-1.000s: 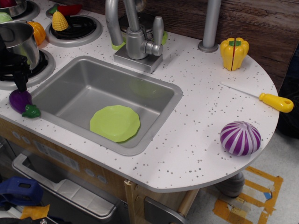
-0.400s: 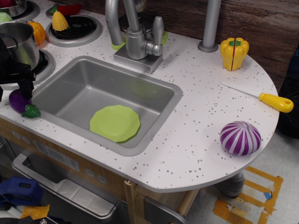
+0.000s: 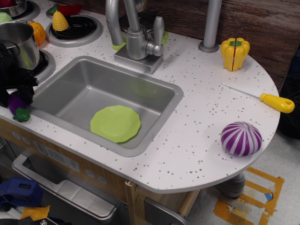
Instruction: Put eggplant on plate
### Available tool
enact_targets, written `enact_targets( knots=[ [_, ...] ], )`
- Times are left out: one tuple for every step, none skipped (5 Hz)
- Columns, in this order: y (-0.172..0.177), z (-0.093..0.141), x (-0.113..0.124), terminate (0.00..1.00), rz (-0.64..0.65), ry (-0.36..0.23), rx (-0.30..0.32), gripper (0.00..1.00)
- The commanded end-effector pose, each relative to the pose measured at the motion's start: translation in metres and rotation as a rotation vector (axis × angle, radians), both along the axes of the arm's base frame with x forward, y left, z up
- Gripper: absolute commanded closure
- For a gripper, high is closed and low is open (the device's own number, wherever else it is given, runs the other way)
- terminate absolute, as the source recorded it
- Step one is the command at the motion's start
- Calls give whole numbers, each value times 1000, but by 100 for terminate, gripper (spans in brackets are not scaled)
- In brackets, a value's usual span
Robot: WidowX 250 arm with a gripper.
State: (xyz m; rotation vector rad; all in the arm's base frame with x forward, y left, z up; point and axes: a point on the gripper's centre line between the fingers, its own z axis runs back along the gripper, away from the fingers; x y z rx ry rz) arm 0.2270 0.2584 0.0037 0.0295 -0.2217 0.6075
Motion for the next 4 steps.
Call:
enact_targets(
  knots=[
    [7, 6, -1, 0, 19, -25, 24, 100],
    [2, 27, 0, 0, 7, -18, 46, 100],
    [-24, 54, 11, 0, 15, -11, 88, 100],
    [-53, 60, 28, 0, 21, -61, 92, 100]
  ],
)
